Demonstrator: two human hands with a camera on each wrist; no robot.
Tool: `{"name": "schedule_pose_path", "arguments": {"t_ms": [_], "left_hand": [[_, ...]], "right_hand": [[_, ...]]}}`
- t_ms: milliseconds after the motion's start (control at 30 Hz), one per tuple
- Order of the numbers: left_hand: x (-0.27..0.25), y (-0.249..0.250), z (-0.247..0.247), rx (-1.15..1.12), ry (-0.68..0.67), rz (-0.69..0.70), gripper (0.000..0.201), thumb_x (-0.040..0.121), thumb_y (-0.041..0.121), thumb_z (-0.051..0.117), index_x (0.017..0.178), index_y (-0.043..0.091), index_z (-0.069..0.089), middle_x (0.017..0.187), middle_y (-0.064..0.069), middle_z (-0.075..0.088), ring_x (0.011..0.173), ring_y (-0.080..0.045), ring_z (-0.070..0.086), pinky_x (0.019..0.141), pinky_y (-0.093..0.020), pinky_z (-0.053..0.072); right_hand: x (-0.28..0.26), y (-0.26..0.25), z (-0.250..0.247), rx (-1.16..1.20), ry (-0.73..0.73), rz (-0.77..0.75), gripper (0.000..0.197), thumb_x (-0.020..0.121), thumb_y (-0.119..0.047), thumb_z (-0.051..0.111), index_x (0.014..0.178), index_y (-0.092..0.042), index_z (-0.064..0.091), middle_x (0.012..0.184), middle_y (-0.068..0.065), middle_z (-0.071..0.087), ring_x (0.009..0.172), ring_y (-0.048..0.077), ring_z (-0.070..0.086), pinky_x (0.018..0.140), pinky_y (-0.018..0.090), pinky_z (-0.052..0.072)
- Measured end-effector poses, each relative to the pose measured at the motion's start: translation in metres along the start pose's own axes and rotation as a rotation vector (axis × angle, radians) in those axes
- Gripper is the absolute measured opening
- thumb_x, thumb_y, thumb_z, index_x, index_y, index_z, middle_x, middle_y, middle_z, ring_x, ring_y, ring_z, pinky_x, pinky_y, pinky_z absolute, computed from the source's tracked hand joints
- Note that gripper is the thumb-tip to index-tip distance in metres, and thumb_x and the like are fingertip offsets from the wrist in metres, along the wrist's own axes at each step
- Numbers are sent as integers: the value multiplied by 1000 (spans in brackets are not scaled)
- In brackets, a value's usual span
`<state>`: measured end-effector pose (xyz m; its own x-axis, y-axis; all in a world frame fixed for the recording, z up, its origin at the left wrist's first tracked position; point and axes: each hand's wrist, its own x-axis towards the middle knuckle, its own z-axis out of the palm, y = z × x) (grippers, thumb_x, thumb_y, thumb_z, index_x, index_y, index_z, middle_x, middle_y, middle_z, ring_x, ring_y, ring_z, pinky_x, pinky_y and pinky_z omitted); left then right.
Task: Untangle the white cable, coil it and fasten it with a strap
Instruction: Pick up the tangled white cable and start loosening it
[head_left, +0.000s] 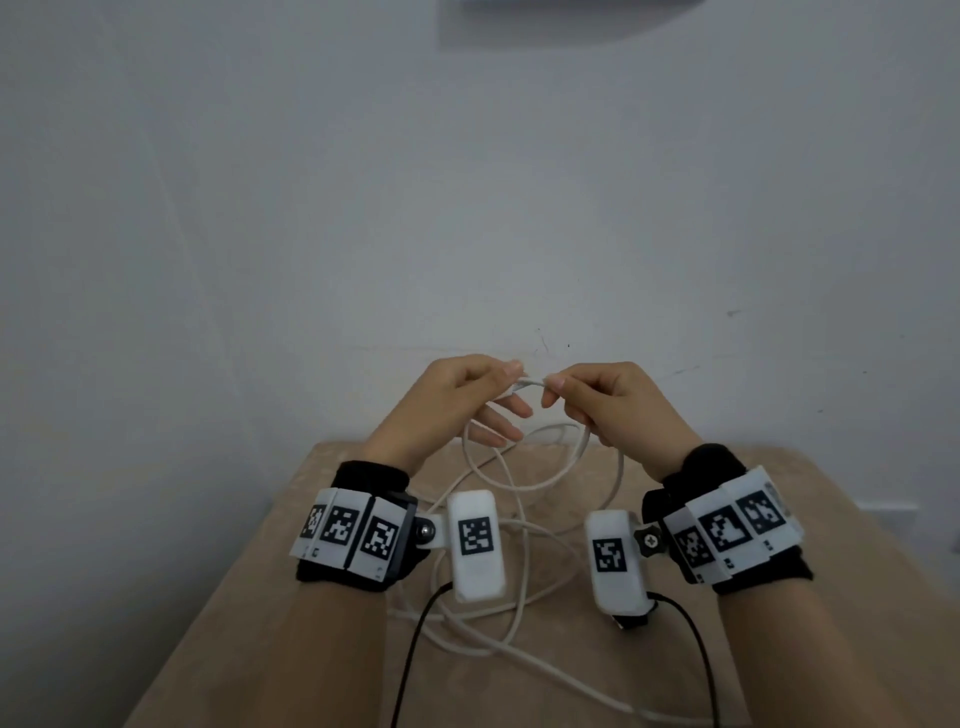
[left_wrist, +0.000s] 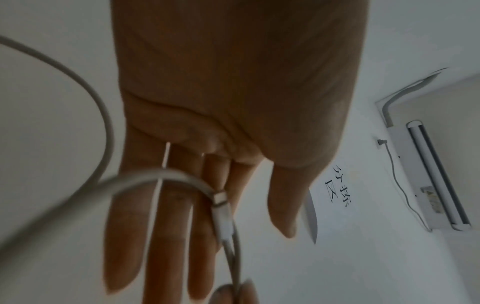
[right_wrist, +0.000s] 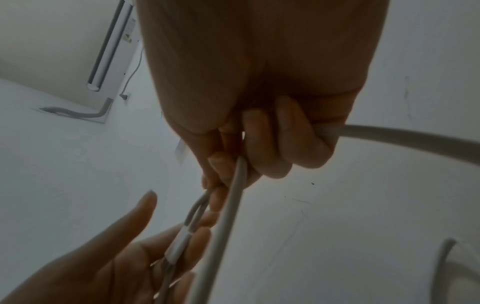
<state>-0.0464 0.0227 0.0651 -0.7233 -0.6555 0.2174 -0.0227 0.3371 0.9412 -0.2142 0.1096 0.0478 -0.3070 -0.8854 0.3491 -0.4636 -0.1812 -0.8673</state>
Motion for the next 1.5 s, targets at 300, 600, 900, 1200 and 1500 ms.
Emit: {"name": "schedule_pose_path", "arguments": {"t_ms": [300, 600, 900, 1200, 1500], "left_hand": [[5, -8, 2, 43, -29, -35, 32, 100, 29, 44, 73, 13, 49, 50, 11, 37, 41, -9, 41, 49, -24, 42], [3, -8, -19, -281, 175, -55, 32, 99, 33, 45, 72, 17, 47, 53, 7, 36, 41, -8, 37, 46, -21, 35], [4, -4, -7, -160, 190, -42, 33, 99, 32, 46, 73, 14, 51, 58, 3, 46, 44, -12, 43, 47, -21, 36], [4, -9, -8, 14, 121, -61, 34, 98, 32, 49, 82, 9, 66, 68, 1, 63, 60, -11, 60, 62, -26, 49], [1, -6, -3, 101, -104, -66, 48, 101, 36, 39, 85, 1, 68, 56, 1, 54, 53, -13, 55, 59, -20, 47]], "right_hand": [[-2, -3, 3, 108, -63, 63, 33, 96, -34, 52, 84, -11, 72, 57, -2, 57, 42, 11, 37, 44, 20, 30], [2, 7, -4, 247, 129, 77, 39, 91, -44, 55, 82, -12, 74, 71, 0, 61, 59, 14, 43, 63, 31, 42], [1, 3, -3, 113, 218, -52, 41, 86, -36, 65, 86, 5, 67, 62, 2, 39, 48, 4, 32, 47, 14, 29], [3, 4, 3, -130, 177, -62, 21, 81, -29, 73, 64, -23, 61, 60, -12, 55, 55, -1, 46, 61, 20, 37], [-2, -3, 8, -207, -127, -46, 23, 83, -35, 69, 68, -19, 60, 58, -14, 53, 59, 5, 47, 61, 22, 37]]}}
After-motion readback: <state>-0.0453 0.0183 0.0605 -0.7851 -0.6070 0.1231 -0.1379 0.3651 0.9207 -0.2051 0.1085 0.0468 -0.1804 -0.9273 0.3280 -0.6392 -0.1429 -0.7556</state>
